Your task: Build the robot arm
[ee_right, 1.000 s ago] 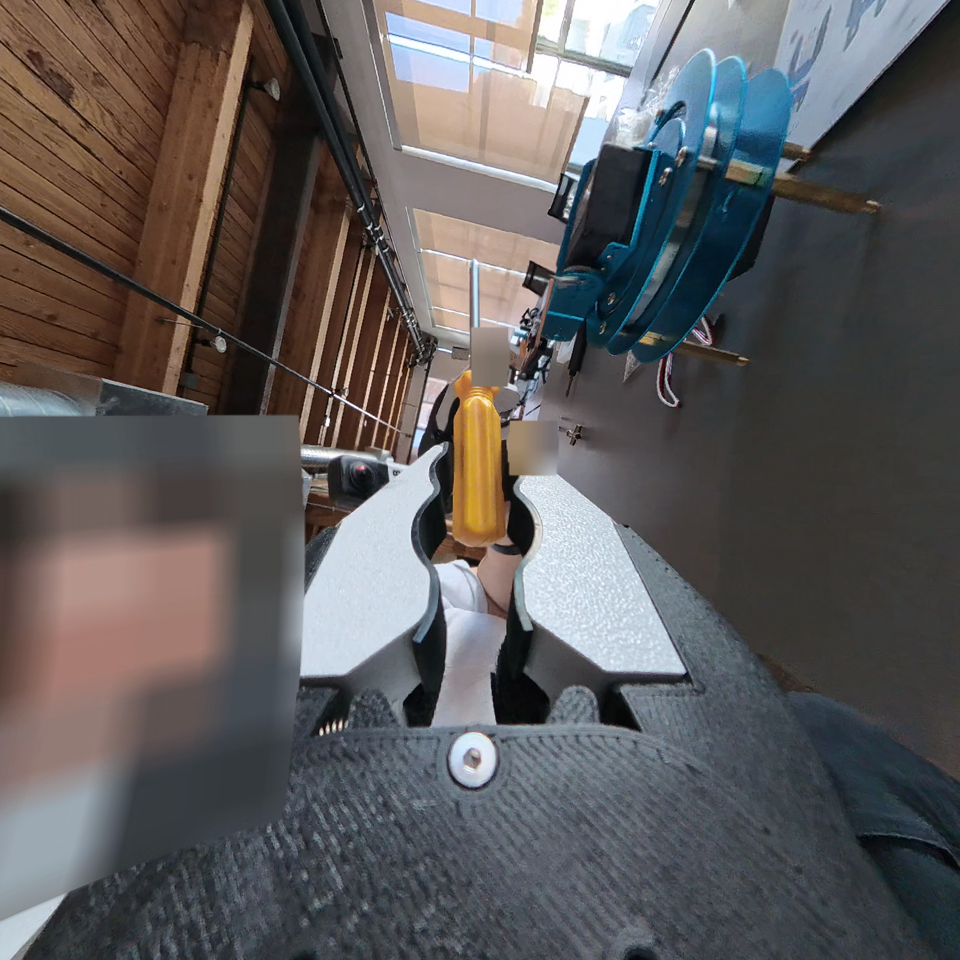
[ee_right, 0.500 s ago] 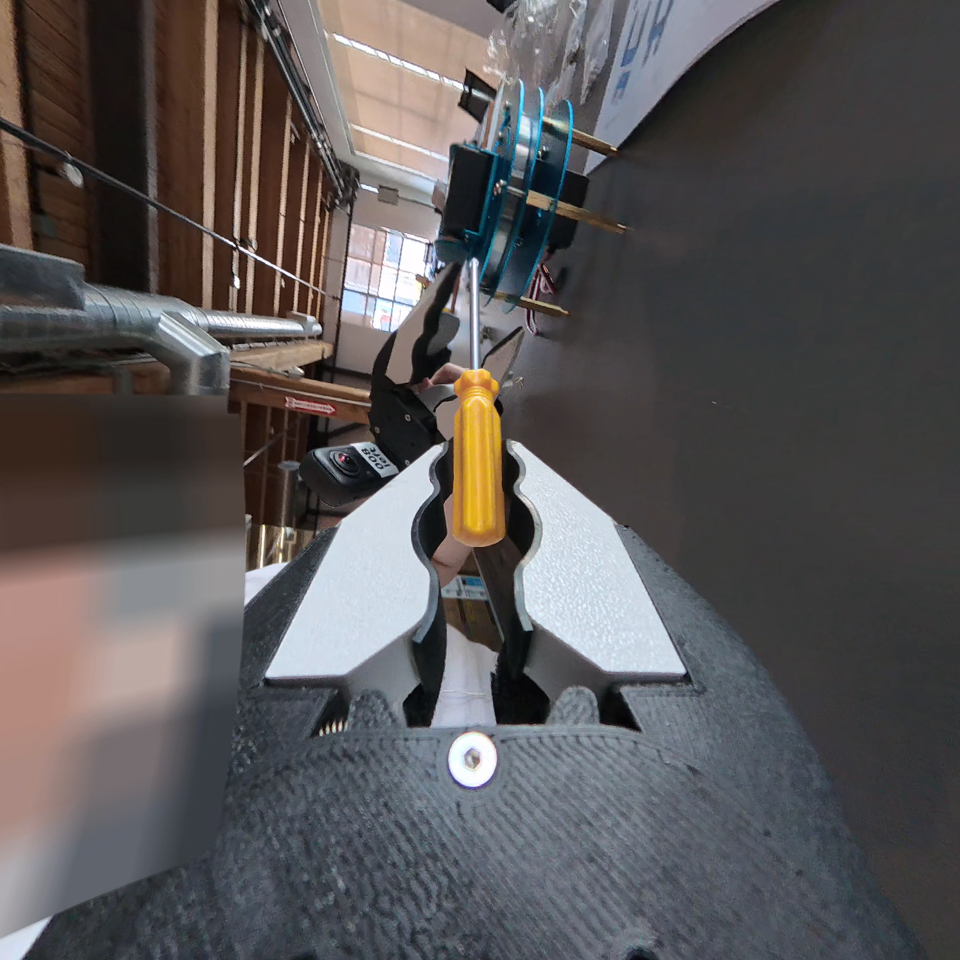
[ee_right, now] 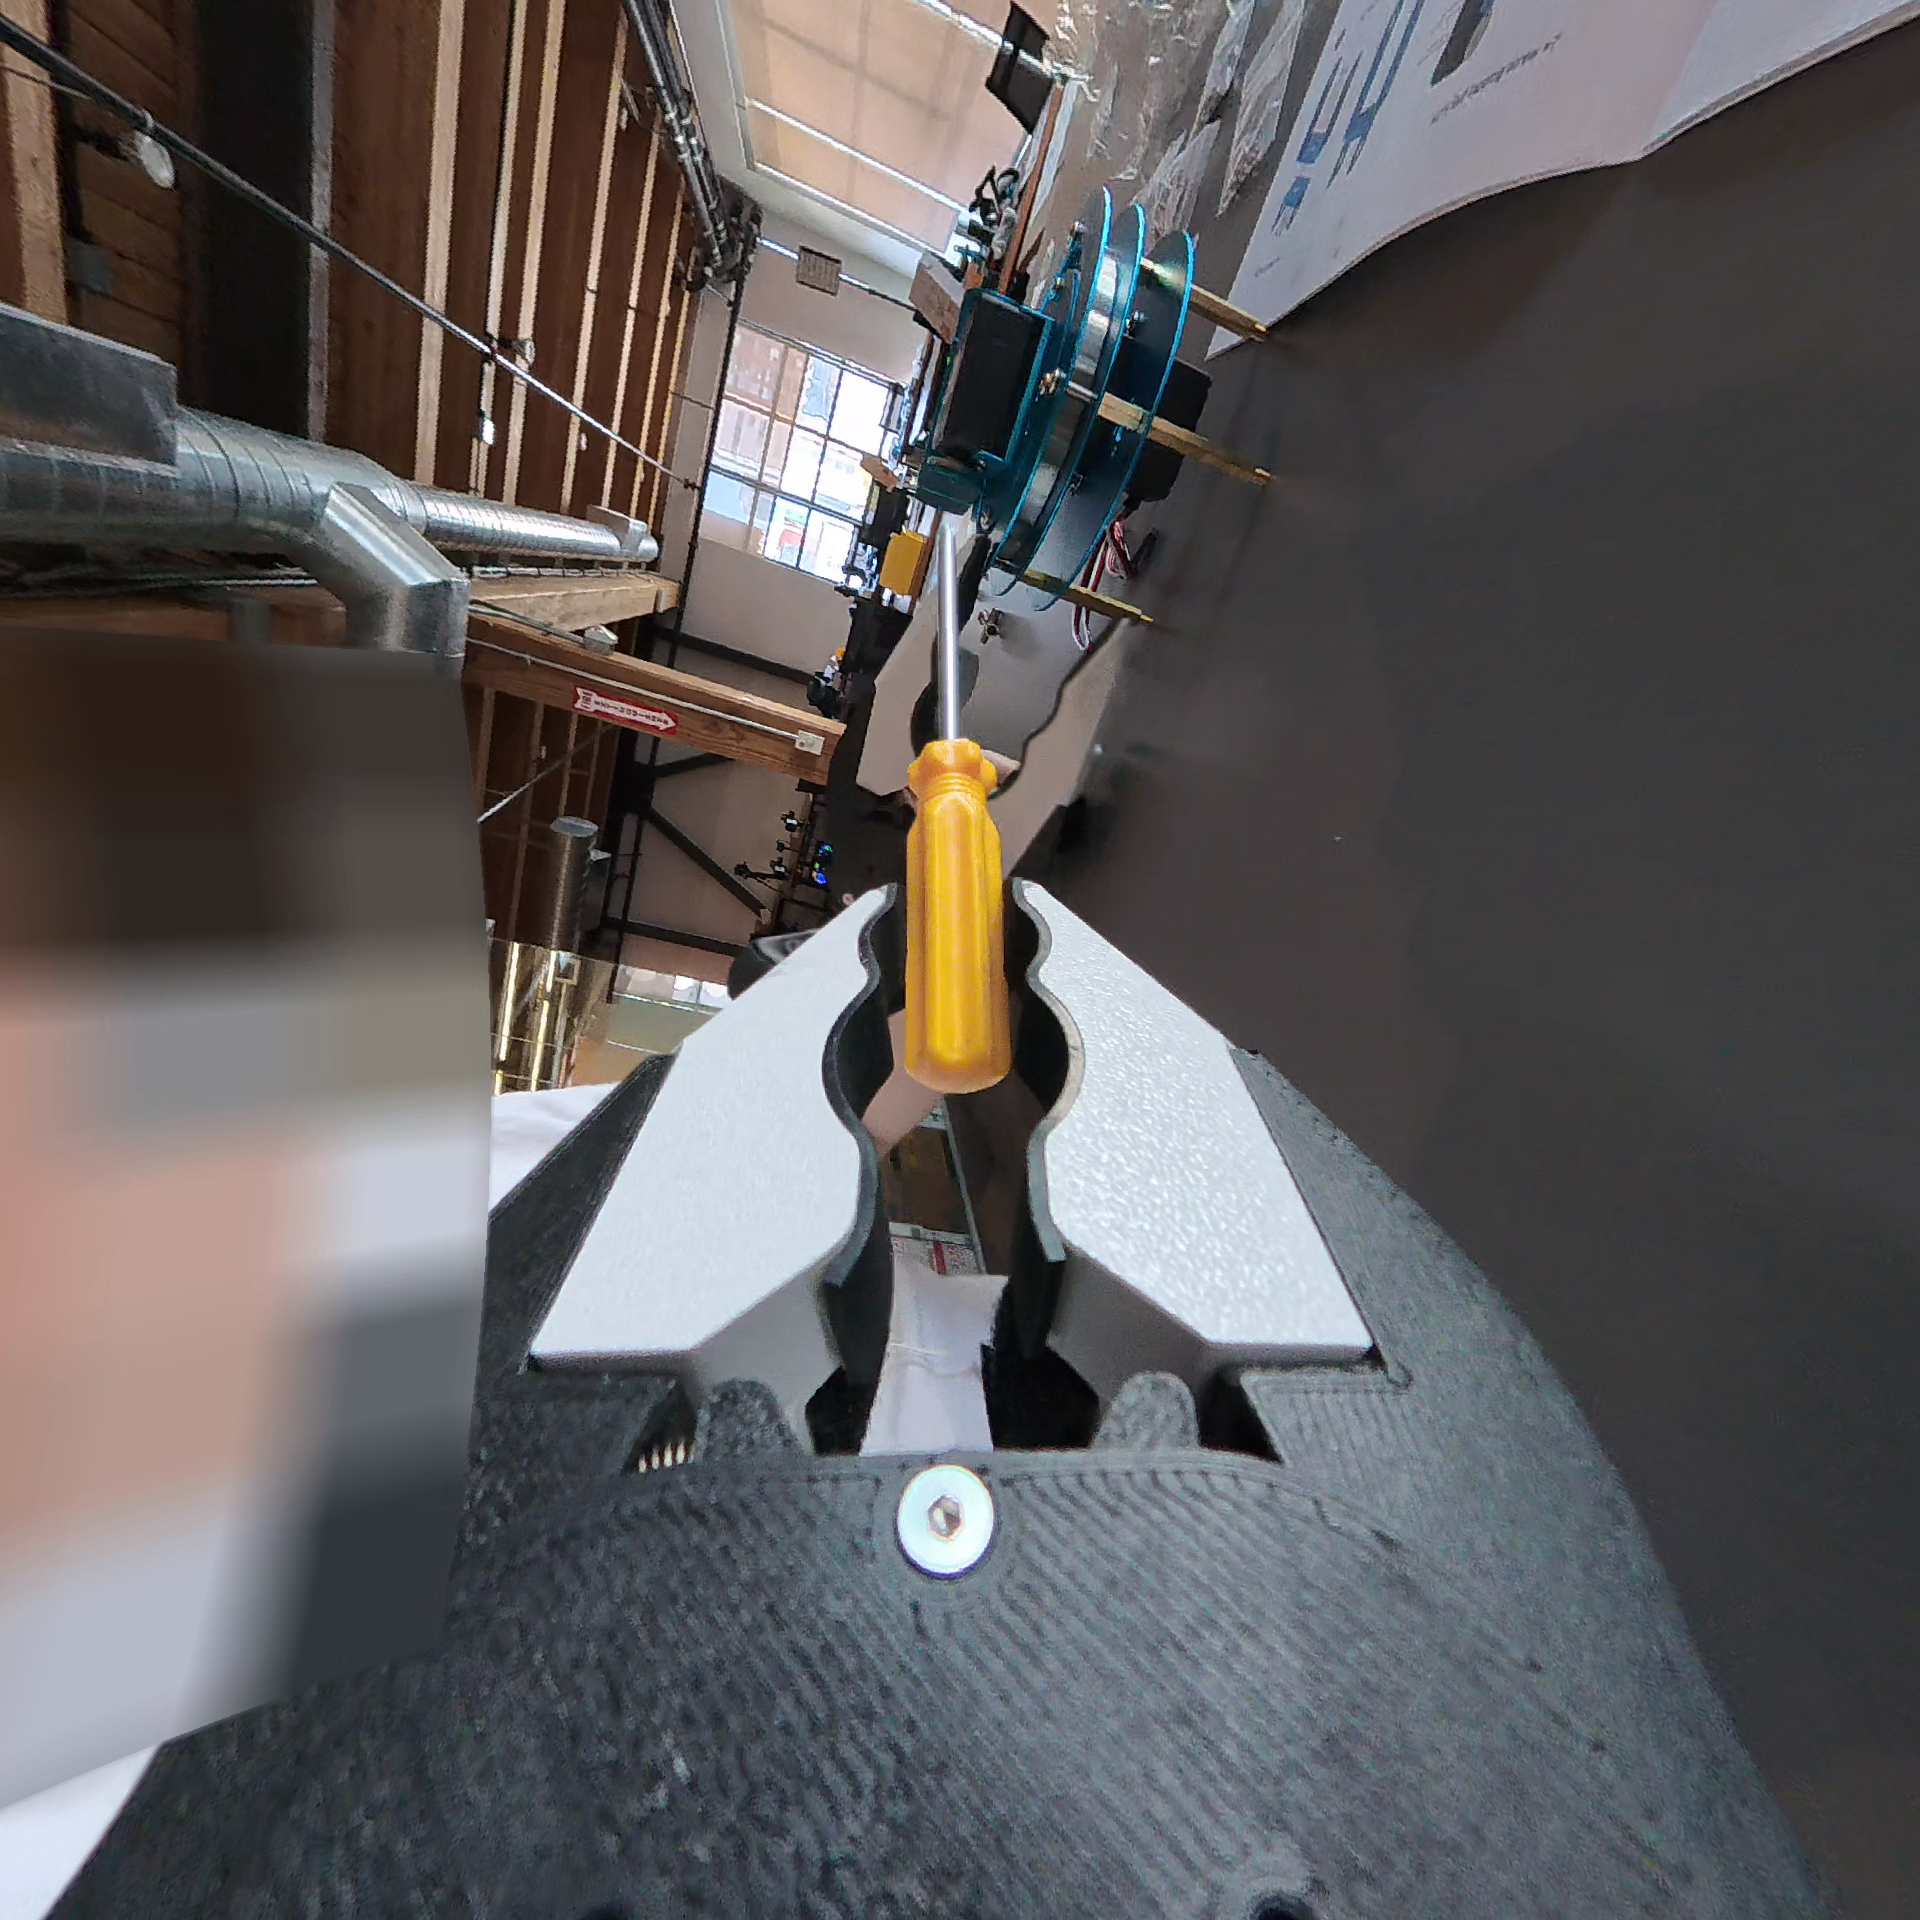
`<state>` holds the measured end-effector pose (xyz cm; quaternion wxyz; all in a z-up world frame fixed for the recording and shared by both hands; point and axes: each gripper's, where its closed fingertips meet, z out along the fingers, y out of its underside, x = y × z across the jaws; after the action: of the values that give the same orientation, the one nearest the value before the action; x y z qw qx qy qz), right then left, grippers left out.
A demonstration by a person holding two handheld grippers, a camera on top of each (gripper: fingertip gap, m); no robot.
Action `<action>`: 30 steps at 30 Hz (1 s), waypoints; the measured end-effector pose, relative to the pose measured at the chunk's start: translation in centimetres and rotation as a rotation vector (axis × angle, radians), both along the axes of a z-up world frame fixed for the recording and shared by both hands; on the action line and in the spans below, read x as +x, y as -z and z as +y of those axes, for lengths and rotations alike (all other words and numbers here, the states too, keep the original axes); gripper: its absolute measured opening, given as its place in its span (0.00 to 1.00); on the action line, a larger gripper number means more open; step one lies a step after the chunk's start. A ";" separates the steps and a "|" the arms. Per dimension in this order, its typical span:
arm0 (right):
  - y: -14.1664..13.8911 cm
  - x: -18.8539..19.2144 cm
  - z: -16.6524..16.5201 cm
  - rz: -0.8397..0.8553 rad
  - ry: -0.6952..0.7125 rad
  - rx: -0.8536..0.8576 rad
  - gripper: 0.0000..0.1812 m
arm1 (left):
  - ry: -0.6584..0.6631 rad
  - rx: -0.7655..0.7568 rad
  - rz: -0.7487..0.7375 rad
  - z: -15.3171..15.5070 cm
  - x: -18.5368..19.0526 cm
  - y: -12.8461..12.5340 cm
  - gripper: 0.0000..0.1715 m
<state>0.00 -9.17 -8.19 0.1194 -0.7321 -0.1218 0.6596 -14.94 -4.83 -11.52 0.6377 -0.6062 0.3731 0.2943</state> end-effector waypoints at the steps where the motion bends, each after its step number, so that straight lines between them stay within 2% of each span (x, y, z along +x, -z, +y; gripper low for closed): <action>1: 0.0 0.1 0.1 -0.003 0.001 0.009 0.09 | 0.000 0.001 -0.002 0.0 0.0 0.0 0.31; 7: -0.1 0.6 0.4 0.024 0.010 0.019 0.09 | -0.025 0.047 -0.017 0.1 -0.5 -0.7 0.32; 15: -0.4 2.6 0.1 0.013 0.008 0.088 0.09 | -0.042 0.189 -0.153 -0.8 -1.8 -3.4 0.29; 18: 0.6 3.8 0.6 -0.078 0.014 0.153 0.09 | -0.053 0.210 -0.152 -0.8 -2.1 -3.6 0.29; 23: 3.8 6.5 2.2 -0.393 -0.006 0.350 0.09 | -0.072 0.229 -0.139 -0.8 -2.3 -3.8 0.28; 30: 5.0 6.8 1.9 -0.455 -0.059 0.394 0.09 | -0.086 0.246 -0.150 -0.8 -2.7 -4.0 0.30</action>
<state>6.76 -7.24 -13.20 0.2097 -0.8199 -0.2922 0.4454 -17.63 -5.61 -7.48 0.7201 -0.5592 0.2593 0.3185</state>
